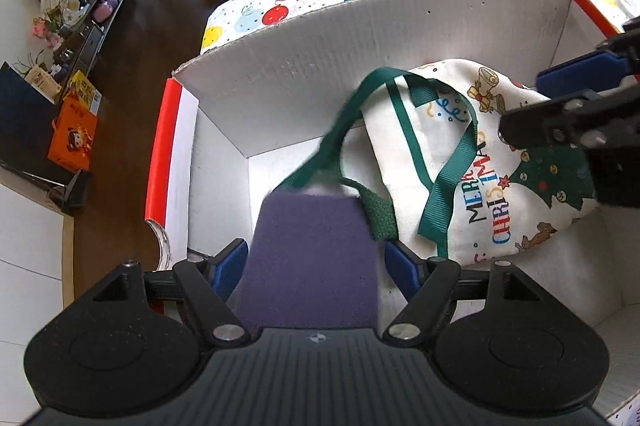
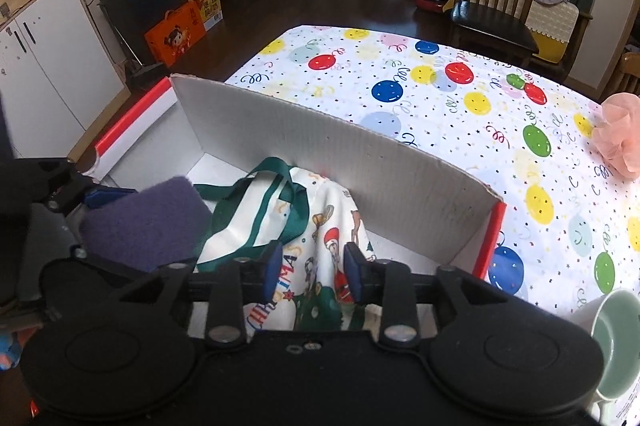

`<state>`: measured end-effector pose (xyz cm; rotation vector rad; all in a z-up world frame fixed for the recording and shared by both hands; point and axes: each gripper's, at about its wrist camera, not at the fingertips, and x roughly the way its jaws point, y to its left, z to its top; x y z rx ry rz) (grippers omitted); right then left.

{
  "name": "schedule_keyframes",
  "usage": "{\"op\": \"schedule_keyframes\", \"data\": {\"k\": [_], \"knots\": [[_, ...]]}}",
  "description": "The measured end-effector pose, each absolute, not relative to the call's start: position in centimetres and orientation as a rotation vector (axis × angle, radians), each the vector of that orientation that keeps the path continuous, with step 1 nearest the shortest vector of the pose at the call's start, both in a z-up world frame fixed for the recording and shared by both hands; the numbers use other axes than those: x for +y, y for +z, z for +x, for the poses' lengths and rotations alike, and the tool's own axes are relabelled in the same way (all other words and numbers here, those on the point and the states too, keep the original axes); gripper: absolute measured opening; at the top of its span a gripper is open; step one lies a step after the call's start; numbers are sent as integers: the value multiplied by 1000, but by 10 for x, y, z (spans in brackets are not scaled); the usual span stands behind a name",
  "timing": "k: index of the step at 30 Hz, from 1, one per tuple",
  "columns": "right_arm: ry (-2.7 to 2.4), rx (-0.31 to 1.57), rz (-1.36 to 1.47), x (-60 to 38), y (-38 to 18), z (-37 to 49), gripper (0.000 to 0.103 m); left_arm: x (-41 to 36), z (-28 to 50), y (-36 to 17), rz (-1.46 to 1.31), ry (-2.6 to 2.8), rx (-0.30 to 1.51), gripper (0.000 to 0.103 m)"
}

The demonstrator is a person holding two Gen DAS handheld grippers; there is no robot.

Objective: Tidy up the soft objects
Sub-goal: 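Release the sponge and tote bag into the box from both grippers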

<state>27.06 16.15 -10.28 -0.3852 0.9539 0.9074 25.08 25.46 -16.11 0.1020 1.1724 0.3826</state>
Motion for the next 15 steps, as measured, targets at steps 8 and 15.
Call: {"op": "schedule_keyframes", "data": {"k": [8, 15], "knots": [[933, 944, -341, 147, -86, 264, 51, 251, 253, -160, 141, 404, 1188, 82], [966, 917, -305, 131, -66, 254, 63, 251, 249, -155, 130, 407, 1212, 84]]}}
